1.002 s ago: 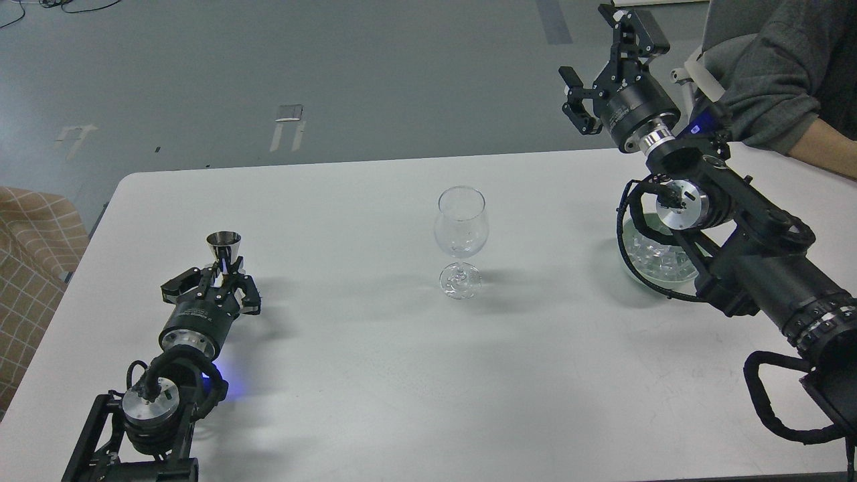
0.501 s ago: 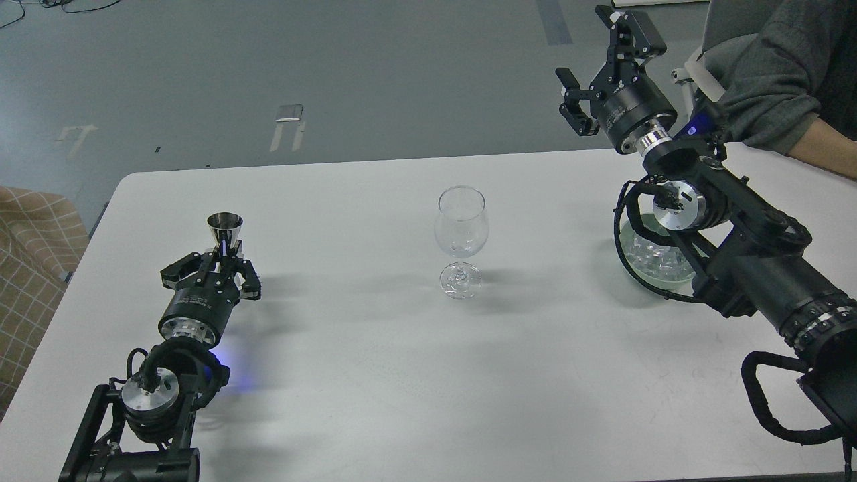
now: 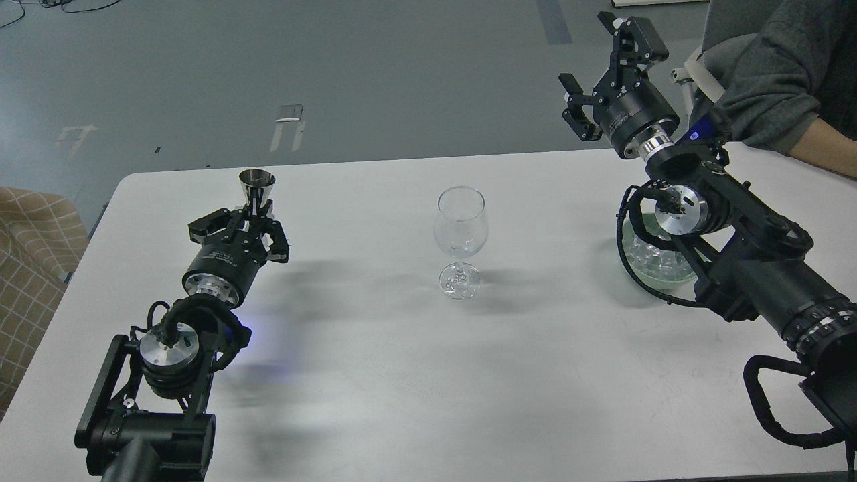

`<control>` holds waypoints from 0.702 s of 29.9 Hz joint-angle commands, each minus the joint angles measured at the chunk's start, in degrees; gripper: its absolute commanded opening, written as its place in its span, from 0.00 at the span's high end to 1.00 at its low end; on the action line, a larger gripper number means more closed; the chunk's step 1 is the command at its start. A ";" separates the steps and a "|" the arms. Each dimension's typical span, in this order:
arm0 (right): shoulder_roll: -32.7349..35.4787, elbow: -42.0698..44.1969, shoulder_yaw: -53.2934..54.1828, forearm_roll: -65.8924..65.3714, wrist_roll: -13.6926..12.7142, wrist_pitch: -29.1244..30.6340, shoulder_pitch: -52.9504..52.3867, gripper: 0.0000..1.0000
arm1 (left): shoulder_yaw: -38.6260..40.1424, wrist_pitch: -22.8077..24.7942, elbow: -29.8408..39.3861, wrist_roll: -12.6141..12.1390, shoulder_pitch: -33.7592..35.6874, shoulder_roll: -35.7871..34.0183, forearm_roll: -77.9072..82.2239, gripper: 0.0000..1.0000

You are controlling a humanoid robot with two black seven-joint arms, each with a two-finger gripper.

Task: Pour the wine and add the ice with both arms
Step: 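Carry the jigger with the left gripper toward the wine glass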

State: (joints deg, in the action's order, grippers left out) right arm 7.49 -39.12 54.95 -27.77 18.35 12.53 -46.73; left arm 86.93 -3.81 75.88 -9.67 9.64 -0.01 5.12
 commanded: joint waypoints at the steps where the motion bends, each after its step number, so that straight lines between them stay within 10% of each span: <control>1: 0.50 0.10 0.07 0.00 0.02 -0.05 1.37 0.00 | -2.98 -2.86 3.04 -0.35 0.03 0.01 0.42 0.89; 21: 6.04 -1.48 0.33 0.35 0.55 0.03 8.84 0.00 | -14.23 -7.70 8.50 -1.66 4.86 0.01 0.42 0.88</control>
State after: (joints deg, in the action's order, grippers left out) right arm 12.76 -39.95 55.27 -27.43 18.67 12.55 -38.80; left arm 74.03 -11.27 83.93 -11.34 13.65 0.00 5.54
